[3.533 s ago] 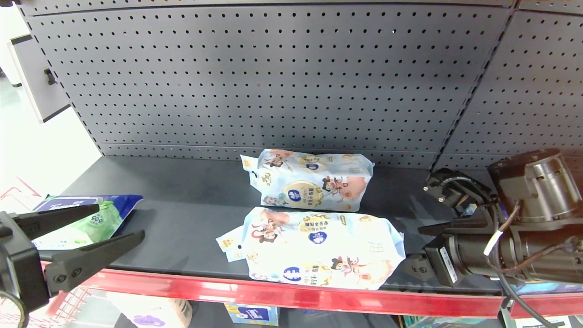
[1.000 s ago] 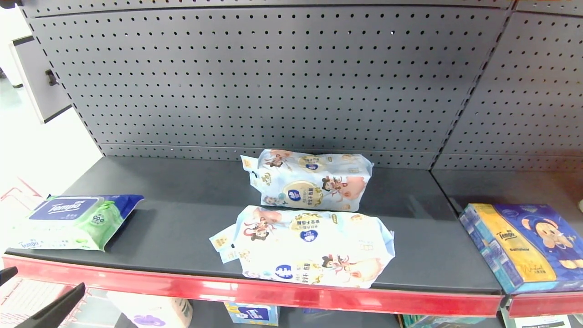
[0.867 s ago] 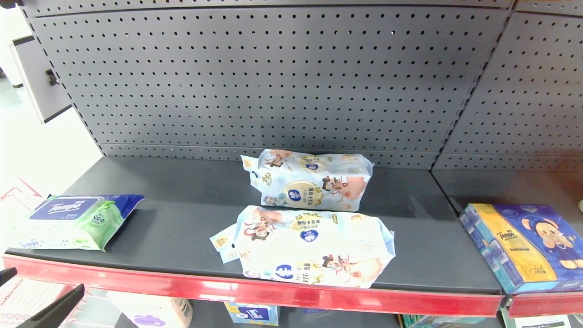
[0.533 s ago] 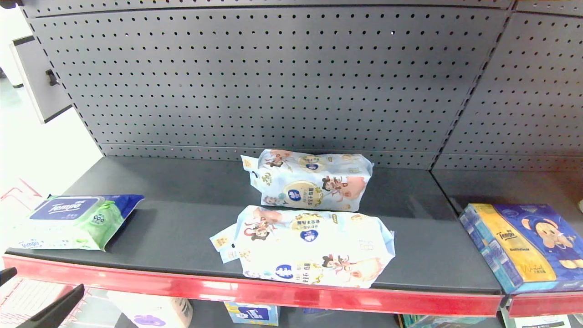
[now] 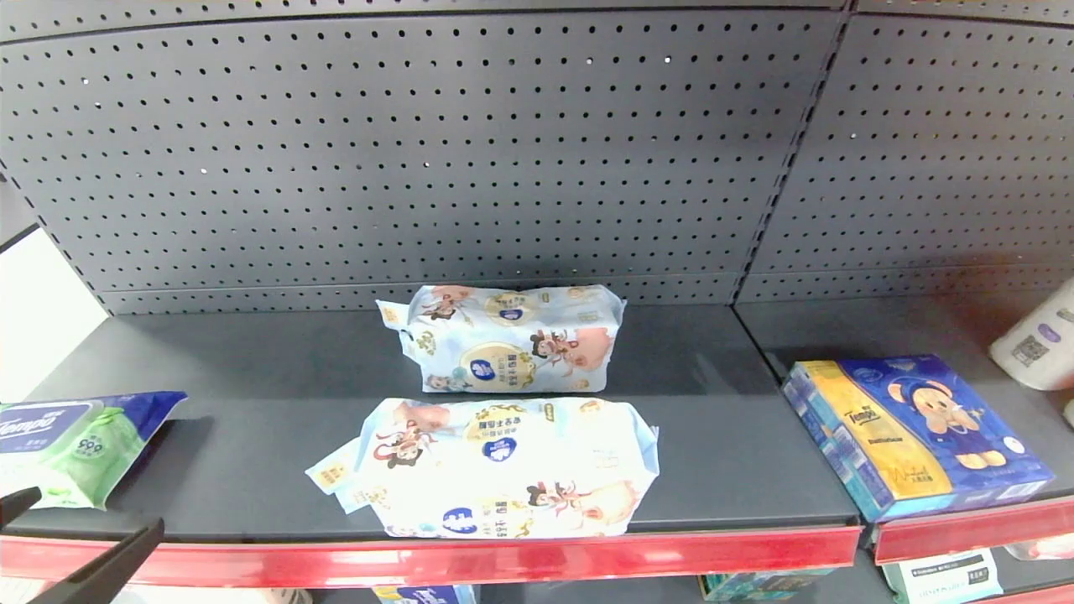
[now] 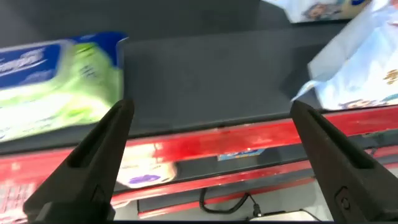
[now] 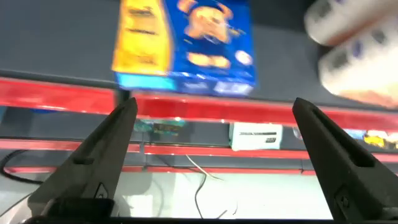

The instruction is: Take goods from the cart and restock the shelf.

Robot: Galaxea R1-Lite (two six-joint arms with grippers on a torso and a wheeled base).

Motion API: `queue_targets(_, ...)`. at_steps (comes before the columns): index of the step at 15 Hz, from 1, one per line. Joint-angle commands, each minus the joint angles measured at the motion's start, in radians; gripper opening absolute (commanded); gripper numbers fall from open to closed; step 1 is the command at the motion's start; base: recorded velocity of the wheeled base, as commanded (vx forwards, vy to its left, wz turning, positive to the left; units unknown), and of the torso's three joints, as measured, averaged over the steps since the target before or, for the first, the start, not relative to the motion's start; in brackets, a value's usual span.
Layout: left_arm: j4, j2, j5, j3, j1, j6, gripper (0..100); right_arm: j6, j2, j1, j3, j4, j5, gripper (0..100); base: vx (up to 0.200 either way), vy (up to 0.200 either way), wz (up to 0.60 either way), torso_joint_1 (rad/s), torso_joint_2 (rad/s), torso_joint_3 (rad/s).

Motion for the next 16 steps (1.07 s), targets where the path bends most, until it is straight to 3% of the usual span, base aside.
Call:
queue_targets(1, -0.001, 0.002, 0.001, -0.004, 0.000, 0.000, 100, -0.002, -0.001, 0.001, 0.012, 0.000, -0.001, 100, 0.000, 0.000, 0.00, 0.000, 0.00, 0.000)
queue_targets(5, 0.001, -0.044, 0.001, -0.017, 0.000, 0.009, 100, -0.005, -0.077, -0.012, 0.119, -0.089, -0.008, 100, 0.000, 0.000, 0.00, 0.000, 0.00, 0.000)
queue_targets(9, 0.007, -0.130, 0.004, -0.017, 0.000, 0.063, 100, -0.042, -0.246, -0.016, 0.249, -0.121, -0.013, 100, 0.000, 0.000, 0.00, 0.000, 0.00, 0.000)
queue_targets(14, 0.114, -0.217, 0.000, -0.006, 0.000, 0.060, 100, -0.085, -0.120, -0.022, 0.131, -0.160, -0.041, 100, 0.000, 0.000, 0.00, 0.000, 0.00, 0.000)
queue_targets(16, 0.128, -0.209, -0.013, 0.023, -0.002, 0.052, 100, -0.036, 0.010, -0.010, 0.157, -0.353, -0.015, 100, 0.000, 0.000, 0.00, 0.000, 0.00, 0.000)
